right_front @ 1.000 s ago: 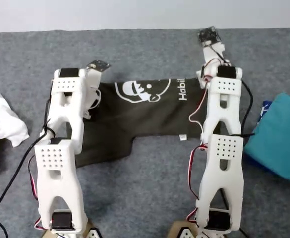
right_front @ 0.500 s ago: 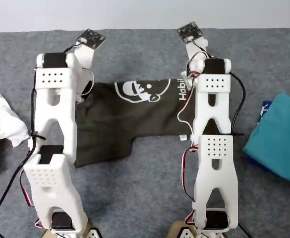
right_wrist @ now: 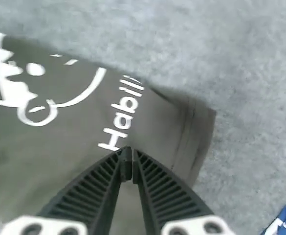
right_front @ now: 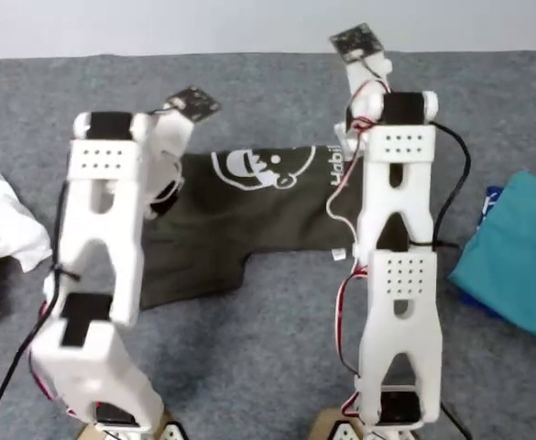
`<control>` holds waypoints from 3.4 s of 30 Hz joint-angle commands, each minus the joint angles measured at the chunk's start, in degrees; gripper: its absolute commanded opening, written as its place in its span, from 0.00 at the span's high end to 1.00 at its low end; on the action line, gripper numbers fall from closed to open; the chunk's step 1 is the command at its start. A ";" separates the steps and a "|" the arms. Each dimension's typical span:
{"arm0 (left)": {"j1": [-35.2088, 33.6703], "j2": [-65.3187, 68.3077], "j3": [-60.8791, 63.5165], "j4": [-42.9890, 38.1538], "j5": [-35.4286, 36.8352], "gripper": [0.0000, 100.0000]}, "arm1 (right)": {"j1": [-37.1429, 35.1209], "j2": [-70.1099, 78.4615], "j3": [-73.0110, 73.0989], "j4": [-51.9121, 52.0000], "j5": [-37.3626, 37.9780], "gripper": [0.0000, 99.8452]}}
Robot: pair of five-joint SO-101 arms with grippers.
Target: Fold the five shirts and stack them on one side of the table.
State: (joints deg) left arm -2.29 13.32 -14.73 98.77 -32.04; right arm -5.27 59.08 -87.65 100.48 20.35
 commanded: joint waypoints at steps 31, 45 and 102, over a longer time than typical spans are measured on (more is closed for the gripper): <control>-57.67 -0.35 2.68 -3.16 -0.09 0.94 | -53.41 -9.36 31.74 -3.21 12.22 0.78; -57.93 -0.35 2.68 -2.90 -0.09 0.94 | -54.37 -0.66 31.65 -6.55 12.92 0.78; -57.41 0.18 3.03 -2.81 -0.09 0.94 | -33.10 7.87 7.65 -26.59 24.53 0.86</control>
State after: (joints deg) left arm -59.96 13.85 -11.56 96.22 -32.31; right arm -39.56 67.60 -76.92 75.87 44.35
